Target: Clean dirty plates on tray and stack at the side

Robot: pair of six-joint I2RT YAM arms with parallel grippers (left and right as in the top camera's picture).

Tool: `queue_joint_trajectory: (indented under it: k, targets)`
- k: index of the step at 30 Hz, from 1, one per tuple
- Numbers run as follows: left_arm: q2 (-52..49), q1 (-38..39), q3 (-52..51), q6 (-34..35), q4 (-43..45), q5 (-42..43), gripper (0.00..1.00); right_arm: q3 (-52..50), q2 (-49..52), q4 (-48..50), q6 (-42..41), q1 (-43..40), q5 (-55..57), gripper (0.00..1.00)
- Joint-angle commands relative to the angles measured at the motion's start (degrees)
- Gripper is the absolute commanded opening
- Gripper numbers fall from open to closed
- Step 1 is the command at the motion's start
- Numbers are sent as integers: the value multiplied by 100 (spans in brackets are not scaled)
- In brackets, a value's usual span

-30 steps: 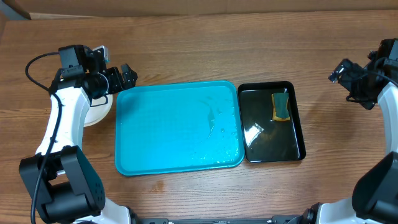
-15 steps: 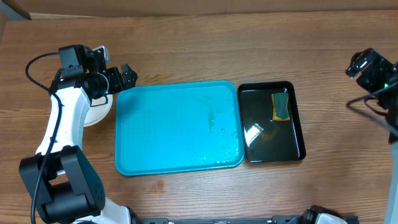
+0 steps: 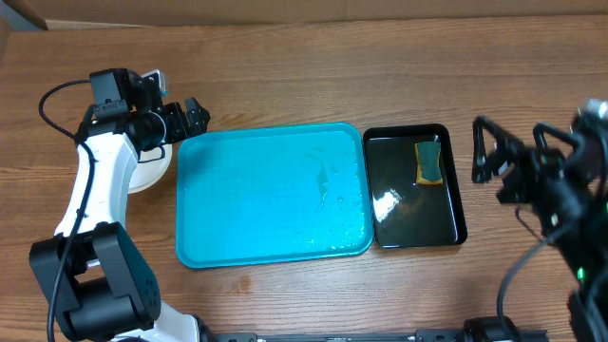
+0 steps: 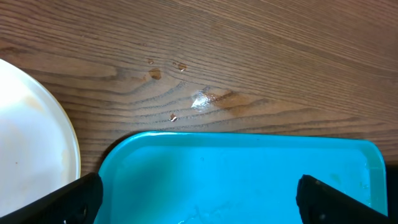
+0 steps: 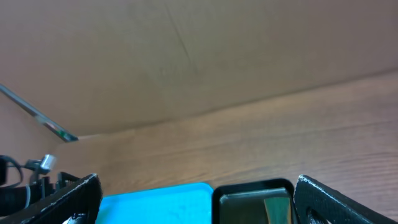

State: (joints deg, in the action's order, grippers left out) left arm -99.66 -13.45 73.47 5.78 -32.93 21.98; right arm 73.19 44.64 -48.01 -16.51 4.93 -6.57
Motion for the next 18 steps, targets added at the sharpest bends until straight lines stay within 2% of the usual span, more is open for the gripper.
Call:
queue_joint_trajectory:
  k: [1, 5, 18]
  targets:
    - [-35, 35, -31, -87, 20, -37, 100, -739, -634, 341, -20, 26, 129, 100]
    - [-35, 35, -31, -87, 20, -37, 100, -1858, -1447, 1143, -20, 13, 339, 100]
    - [-35, 35, -31, -87, 20, -37, 100, -5547, -3930, 5204, 24, -212, 348, 100]
